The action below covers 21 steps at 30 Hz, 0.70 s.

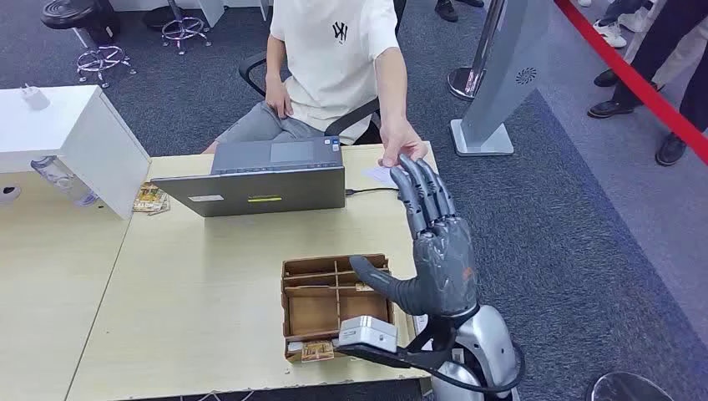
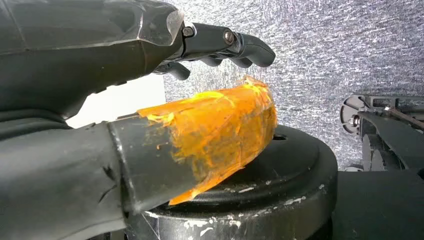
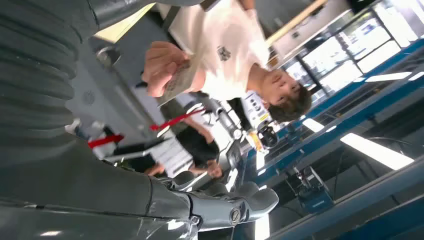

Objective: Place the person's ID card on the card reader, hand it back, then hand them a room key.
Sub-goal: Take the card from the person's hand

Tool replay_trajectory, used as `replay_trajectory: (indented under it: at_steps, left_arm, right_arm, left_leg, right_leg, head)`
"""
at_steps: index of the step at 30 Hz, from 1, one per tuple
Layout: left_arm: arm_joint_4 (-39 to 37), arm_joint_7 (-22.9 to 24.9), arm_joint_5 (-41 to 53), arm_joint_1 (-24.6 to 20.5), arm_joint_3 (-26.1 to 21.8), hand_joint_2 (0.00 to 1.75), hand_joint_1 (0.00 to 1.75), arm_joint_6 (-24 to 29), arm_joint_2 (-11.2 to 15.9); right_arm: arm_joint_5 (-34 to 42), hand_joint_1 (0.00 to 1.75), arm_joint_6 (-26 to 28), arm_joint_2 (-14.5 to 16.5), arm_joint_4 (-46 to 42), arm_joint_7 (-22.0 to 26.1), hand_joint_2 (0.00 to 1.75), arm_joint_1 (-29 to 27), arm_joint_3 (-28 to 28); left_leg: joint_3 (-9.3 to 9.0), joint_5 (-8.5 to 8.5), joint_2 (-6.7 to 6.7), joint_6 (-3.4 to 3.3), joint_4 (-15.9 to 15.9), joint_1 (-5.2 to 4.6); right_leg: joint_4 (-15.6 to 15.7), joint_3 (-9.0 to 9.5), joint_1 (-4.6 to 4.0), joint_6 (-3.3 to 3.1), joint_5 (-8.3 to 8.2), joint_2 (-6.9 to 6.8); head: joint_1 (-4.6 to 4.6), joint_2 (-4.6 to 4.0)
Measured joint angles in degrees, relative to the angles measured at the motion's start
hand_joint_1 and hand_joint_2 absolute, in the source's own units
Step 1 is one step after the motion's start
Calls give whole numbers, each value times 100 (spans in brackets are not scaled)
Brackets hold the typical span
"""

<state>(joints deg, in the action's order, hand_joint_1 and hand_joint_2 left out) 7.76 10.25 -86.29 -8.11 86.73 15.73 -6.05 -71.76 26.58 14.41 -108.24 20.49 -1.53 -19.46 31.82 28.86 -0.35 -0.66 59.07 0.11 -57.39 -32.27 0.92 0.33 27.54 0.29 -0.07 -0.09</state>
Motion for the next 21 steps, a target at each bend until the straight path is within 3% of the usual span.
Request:
replay_trajectory:
  at_steps: [9, 21]
  left_arm:
    - [0, 0, 3, 0, 14, 0, 0, -51, 10]
    - [0, 2, 12, 0, 92, 0, 0, -127, 28]
  right_arm:
    - [-1065, 0, 313, -51, 669, -766, 175, 187, -233]
    - [-1566, 0, 377, -80, 1530, -1134, 175, 874, -50]
  left_leg:
    - [1, -1, -1, 0, 0, 1]
    - [0, -1, -2, 0, 0, 0]
  right_leg:
    - [0, 1, 0, 0, 0, -1]
    - [0, 1, 0, 0, 0, -1]
  head:
    - [2, 0]
    - [2, 0]
